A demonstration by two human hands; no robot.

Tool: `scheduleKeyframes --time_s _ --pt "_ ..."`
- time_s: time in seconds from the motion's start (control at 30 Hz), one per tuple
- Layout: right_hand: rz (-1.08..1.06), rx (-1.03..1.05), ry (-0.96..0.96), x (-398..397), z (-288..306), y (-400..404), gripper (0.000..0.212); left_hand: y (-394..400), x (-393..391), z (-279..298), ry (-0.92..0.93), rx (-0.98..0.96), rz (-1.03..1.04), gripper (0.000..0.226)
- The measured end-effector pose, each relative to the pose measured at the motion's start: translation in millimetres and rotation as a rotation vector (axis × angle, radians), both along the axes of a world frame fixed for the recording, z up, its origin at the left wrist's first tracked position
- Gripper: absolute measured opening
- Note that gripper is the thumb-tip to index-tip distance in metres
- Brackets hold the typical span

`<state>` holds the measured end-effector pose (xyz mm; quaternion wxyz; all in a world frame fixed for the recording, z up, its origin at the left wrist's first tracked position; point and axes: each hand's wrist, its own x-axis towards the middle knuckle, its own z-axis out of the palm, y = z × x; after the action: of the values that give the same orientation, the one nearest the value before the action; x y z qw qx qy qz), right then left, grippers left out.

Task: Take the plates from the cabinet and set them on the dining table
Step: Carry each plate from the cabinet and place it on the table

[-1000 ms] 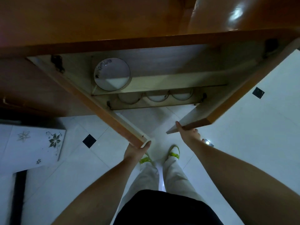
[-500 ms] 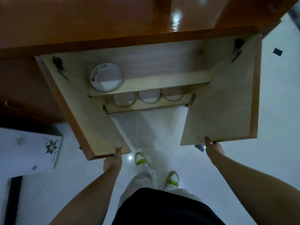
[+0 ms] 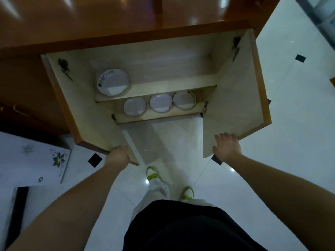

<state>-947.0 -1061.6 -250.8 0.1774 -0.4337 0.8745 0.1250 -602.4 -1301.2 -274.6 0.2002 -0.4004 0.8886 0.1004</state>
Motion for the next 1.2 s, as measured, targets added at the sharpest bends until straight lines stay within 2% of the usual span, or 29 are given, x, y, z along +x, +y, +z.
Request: scheduleKeyframes --time_s 0.07,0.17,0.33,0.47,0.57,0.7,0.9,1.07,1.2 --pt "0.102 0.093 0.072 -15 3 11 0.055 -1 9 6 -0.050 -0.037 -0.023 0.044" --pt "0.133 0.175 0.130 -29 4 28 0.057 9 17 16 -0.154 0.007 0.076 0.055" --pt "0.009 0.224 0.148 -41 15 44 0.052 8 31 19 -0.142 -0.065 0.132 0.056" --pt "-0.012 0.192 0.140 -38 21 36 0.058 3 44 23 -0.110 -0.052 0.182 0.064" --pt "0.054 0.133 0.096 -22 23 19 0.059 4 55 31 -0.094 -0.025 0.254 0.069" --pt "0.138 0.083 0.048 5 26 -8 0.064 6 75 45 -0.025 -0.090 0.287 0.069" --pt "0.197 -0.014 -0.006 49 38 -56 0.068 0 106 70 -0.065 -0.169 0.314 0.061" --pt "0.249 -0.097 -0.016 90 54 -95 0.068 -14 130 79 -0.010 -0.189 0.317 0.061" --pt "0.295 -0.143 0.004 129 68 -126 0.069 -23 131 92 -0.104 -0.173 0.283 0.063"
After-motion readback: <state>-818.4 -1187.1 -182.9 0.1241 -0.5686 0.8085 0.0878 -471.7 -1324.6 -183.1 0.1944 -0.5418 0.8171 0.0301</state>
